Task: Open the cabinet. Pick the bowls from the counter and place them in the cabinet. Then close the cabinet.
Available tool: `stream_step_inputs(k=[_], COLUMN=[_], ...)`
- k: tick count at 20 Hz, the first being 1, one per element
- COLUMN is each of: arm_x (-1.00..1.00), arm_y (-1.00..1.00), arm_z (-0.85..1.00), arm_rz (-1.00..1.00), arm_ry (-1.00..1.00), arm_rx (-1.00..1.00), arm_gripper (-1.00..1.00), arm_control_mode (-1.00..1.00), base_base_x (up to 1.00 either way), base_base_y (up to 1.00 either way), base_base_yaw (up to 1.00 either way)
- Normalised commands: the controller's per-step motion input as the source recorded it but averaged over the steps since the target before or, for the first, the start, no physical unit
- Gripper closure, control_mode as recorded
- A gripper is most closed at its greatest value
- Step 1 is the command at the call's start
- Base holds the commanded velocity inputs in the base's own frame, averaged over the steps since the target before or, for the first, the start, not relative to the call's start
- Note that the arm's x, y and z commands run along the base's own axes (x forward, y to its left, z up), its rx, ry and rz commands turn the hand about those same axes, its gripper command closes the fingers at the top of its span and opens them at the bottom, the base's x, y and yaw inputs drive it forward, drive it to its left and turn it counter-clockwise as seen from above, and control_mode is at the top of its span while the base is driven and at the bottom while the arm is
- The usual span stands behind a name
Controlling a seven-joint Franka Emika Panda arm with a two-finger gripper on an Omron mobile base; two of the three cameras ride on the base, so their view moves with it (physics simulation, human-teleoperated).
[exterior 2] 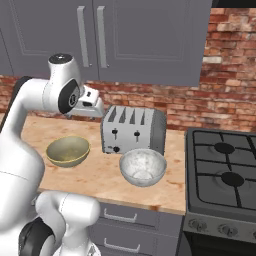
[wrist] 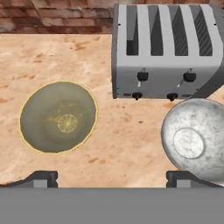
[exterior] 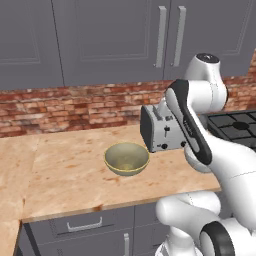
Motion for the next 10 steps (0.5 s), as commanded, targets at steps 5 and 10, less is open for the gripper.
stream_step_inputs(k=[5, 10], arm_x=[0.0, 0.0], arm_y=[-0.15, -0.12], arm_z=[0.73, 0.74], arm_rz=[-0.04, -0.01], arm_ry=[-0.01, -0.11], arm_rx=[0.05, 0.07], arm_gripper=[-1.0, -1.0], arm_control_mode=[-1.0, -1.0], base_base_x=[0.0, 0.0], base_base_y=[0.0, 0.0], base_base_yaw=[0.0, 0.0])
